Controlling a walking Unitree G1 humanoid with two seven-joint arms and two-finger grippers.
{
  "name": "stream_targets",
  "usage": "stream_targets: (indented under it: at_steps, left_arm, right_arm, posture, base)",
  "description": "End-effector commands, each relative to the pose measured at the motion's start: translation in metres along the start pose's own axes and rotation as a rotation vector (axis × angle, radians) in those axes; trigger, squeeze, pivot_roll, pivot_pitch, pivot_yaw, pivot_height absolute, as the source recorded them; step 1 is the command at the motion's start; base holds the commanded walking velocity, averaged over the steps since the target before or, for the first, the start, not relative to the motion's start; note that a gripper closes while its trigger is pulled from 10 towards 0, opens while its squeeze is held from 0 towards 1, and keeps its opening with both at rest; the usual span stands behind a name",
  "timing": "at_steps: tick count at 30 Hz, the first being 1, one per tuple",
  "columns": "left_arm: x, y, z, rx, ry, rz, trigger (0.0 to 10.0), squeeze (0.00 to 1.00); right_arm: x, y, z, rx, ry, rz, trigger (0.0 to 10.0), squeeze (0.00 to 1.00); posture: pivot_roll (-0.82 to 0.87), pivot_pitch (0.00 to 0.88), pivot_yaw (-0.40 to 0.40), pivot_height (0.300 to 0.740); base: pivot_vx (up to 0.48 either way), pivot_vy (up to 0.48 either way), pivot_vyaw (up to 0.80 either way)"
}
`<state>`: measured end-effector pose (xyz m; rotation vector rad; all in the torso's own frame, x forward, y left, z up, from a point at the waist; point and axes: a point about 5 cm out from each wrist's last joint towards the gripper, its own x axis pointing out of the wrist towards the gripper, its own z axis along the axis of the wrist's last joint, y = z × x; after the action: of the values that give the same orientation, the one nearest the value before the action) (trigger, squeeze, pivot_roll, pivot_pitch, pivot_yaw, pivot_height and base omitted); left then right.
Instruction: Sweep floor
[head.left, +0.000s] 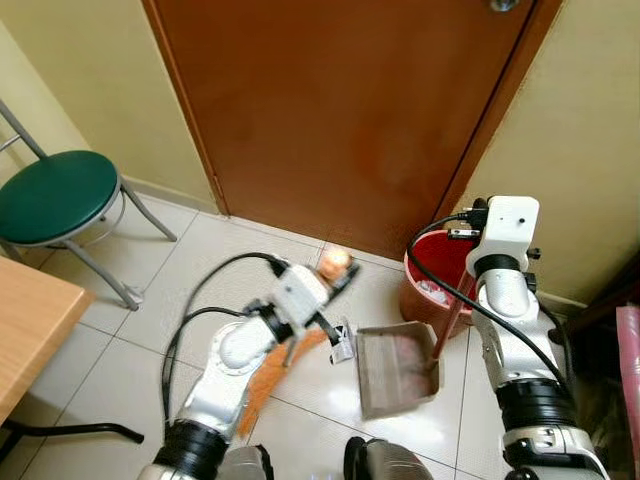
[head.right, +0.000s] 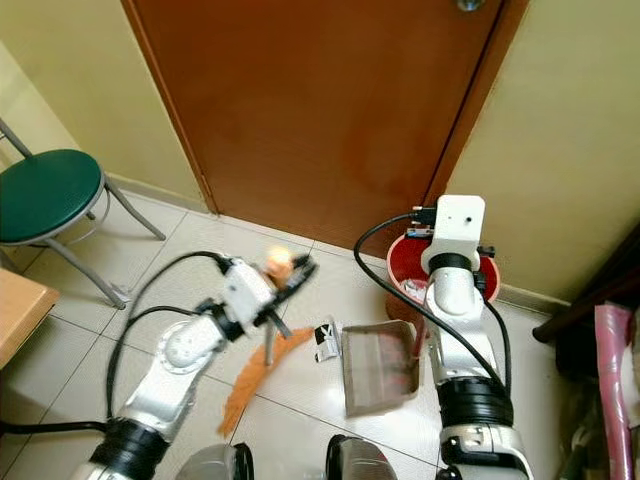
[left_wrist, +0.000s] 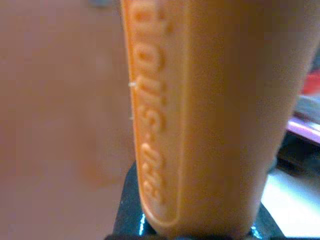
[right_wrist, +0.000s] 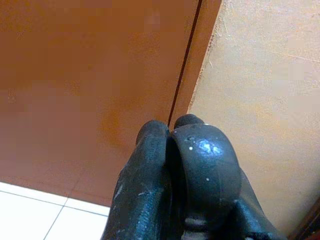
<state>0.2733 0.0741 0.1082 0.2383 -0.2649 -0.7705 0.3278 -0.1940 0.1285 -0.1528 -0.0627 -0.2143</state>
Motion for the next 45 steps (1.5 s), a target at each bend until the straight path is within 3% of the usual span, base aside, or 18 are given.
stream_targets:
  at_steps: [1, 5, 12, 15, 20, 22, 28, 31, 38, 41, 45]
  left_arm:
    - [-0.007, 0.016, 0.006, 0.038, -0.002, 0.088, 10.0, 0.00]
    - [-0.025, 0.046, 0.004, 0.043, 0.071, 0.275, 10.0, 0.00]
    - [-0.022, 0.072, 0.004, 0.086, 0.104, 0.411, 10.0, 0.00]
    - [-0.018, 0.093, 0.006, 0.127, 0.119, 0.515, 10.0, 0.00]
    - [-0.016, 0.097, 0.005, 0.127, 0.126, 0.545, 10.0, 0.00]
    - [-0.014, 0.096, 0.004, 0.134, 0.129, 0.548, 10.0, 0.00]
    - [-0.015, 0.095, 0.002, 0.137, 0.133, 0.549, 10.0, 0.00]
    - [-0.018, 0.094, 0.000, 0.133, 0.147, 0.557, 10.0, 0.00]
    - [-0.022, 0.094, -0.002, 0.136, 0.170, 0.551, 10.0, 0.00]
    - [-0.022, 0.094, 0.004, 0.189, 0.156, 0.545, 10.0, 0.00]
    - [-0.017, 0.101, 0.020, 0.225, 0.095, 0.588, 10.0, 0.00]
  right_arm:
    - [0.001, 0.002, 0.004, -0.008, -0.026, 0.004, 10.0, 0.00]
    - [-0.001, 0.012, 0.000, 0.017, -0.020, 0.059, 10.0, 0.00]
    - [-0.004, 0.021, -0.004, 0.028, 0.000, 0.130, 10.0, 0.00]
    - [-0.008, 0.035, -0.010, 0.037, 0.037, 0.243, 10.0, 0.00]
    - [-0.013, 0.048, -0.012, 0.017, 0.051, 0.351, 10.0, 0.00]
    - [-0.021, 0.064, -0.014, 0.031, 0.087, 0.509, 10.0, 0.00]
    - [-0.026, 0.069, -0.014, 0.039, 0.097, 0.587, 10.0, 0.00]
    - [-0.035, 0.073, -0.011, 0.047, 0.089, 0.719, 10.0, 0.00]
    - [-0.015, 0.054, 0.015, 0.091, -0.045, 0.559, 10.0, 0.00]
    - [0.000, 0.039, 0.036, 0.166, -0.118, 0.442, 10.0, 0.00]
    - [0.006, 0.031, 0.041, 0.165, -0.134, 0.399, 10.0, 0.00]
  posture:
    - [0.01, 0.150, -0.015, 0.740]
    - [0.02, 0.143, -0.013, 0.740]
    - [0.01, 0.135, -0.009, 0.740]
    - [0.00, 0.127, -0.007, 0.740]
    - [0.00, 0.124, -0.007, 0.740]
    - [0.00, 0.122, -0.010, 0.740]
    - [0.00, 0.122, -0.012, 0.740]
    - [0.00, 0.124, -0.016, 0.740]
    - [0.00, 0.124, -0.016, 0.740]
    - [0.00, 0.125, -0.016, 0.740]
    - [0.00, 0.125, -0.019, 0.740]
  base:
    - [0.000, 0.000, 0.00]
    - [0.000, 0.000, 0.00]
    - [0.000, 0.000, 0.00]
    - [0.000, 0.000, 0.00]
    - [0.000, 0.000, 0.00]
    - [0.000, 0.000, 0.00]
    - [0.000, 0.000, 0.00]
    - [0.000, 0.000, 0.00]
    - [0.000, 0.000, 0.00]
    - [0.000, 0.000, 0.00]
    - [0.000, 0.000, 0.00]
